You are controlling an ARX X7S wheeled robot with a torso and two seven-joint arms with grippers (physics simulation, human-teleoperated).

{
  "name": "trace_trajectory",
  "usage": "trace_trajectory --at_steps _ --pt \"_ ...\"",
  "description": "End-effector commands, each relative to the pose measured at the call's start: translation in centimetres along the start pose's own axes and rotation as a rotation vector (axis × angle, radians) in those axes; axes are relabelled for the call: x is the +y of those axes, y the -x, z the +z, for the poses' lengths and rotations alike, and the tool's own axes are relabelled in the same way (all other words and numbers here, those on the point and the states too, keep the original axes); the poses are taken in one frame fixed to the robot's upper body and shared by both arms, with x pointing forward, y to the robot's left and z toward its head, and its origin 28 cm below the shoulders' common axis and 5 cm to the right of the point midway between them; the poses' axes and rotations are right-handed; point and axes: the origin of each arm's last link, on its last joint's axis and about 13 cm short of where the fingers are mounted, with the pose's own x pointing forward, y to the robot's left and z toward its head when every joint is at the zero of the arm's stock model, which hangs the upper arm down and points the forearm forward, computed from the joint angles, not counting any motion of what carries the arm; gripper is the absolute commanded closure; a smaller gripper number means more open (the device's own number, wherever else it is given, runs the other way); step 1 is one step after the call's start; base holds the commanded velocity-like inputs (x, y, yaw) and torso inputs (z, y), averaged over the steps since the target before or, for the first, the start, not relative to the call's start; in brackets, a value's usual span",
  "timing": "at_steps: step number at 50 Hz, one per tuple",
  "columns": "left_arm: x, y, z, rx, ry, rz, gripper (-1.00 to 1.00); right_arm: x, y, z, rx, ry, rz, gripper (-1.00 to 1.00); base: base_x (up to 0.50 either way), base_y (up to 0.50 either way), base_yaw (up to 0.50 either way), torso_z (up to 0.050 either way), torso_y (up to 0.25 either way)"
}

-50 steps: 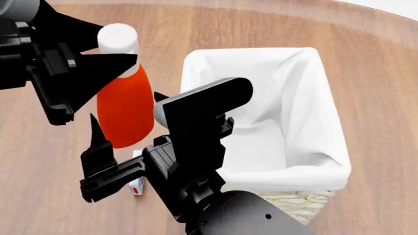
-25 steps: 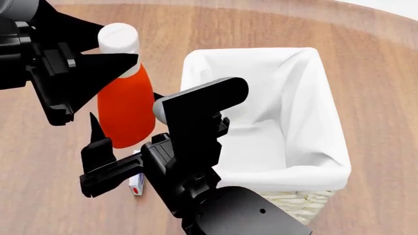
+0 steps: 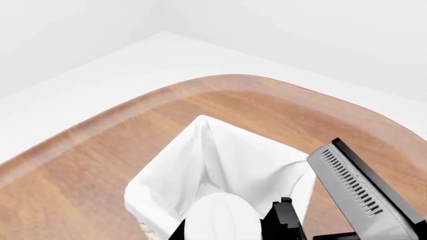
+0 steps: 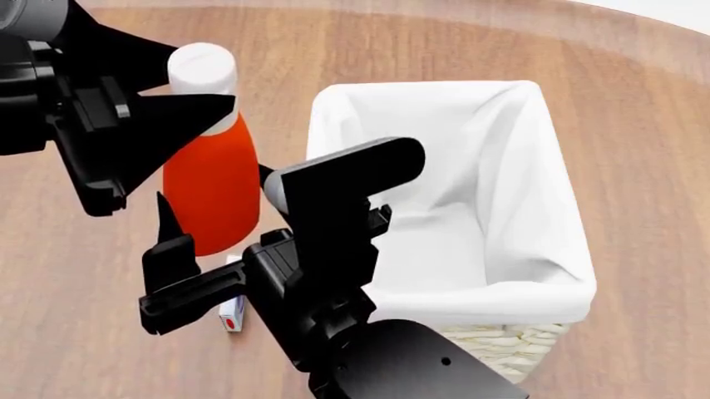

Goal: Pick up the ketchup, and put it in the basket.

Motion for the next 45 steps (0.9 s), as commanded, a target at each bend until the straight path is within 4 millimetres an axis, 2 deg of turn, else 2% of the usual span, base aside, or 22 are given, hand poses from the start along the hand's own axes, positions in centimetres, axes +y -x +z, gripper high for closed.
trace_trajectory --at_steps 1,6,7,27,39,45 --pt "-0.1 0.2 0.2 -0.010 0.000 0.001 1.00 0.2 0.0 0.1 -0.014 0.008 0.021 1.00 0.00 0.00 0.00 0.000 0.000" --pt "0.1 0.1 0.4 -0.017 0.018 0.027 1.00 0.2 0.1 0.2 -0.018 0.008 0.023 1.00 0.00 0.00 0.00 0.000 0.000" --pt "0.2 0.1 0.3 -0.016 0.017 0.027 -1.00 0.2 0.1 0.2 -0.017 0.008 0.021 1.00 0.00 0.00 0.00 0.000 0.000" --pt "0.4 0.4 -0.5 -0.035 0.041 0.042 -1.00 -0.4 0.1 0.3 -0.029 -0.008 -0.003 1.00 0.00 0.00 0.00 0.000 0.001" --pt "0.0 1.8 -0.6 -0.115 0.073 0.078 -1.00 -1.5 0.2 0.6 -0.044 -0.014 -0.046 1.00 0.00 0.00 0.00 0.000 0.000" --pt "-1.2 2.7 -1.1 -0.160 0.064 0.077 -1.00 -2.4 0.3 1.2 -0.067 -0.020 -0.083 1.00 0.00 0.00 0.00 0.000 0.000"
